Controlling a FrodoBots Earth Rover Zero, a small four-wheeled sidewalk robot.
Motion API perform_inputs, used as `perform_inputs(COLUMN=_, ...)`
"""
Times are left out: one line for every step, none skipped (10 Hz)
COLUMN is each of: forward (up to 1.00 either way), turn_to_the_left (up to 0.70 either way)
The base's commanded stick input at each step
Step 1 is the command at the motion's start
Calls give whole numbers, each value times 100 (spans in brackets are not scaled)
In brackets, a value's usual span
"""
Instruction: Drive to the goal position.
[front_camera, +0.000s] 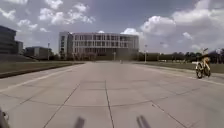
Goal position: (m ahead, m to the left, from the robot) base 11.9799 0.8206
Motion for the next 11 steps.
perform_inputs(forward=70, turn_to_the_left=0)
perform_inputs(forward=70, turn_to_the_left=0)
perform_inputs(forward=70, turn_to_the_left=0)
perform_inputs(forward=70, turn_to_the_left=0)
perform_inputs(forward=70, turn_to_the_left=0)
perform_inputs(forward=70, turn_to_the_left=0)
perform_inputs(forward=70, turn_to_the_left=0)
perform_inputs(forward=70, turn_to_the_left=0)
perform_inputs(forward=70, turn_to_the_left=0)
perform_inputs(forward=70, turn_to_the_left=0)
perform_inputs(forward=70, turn_to_the_left=0)
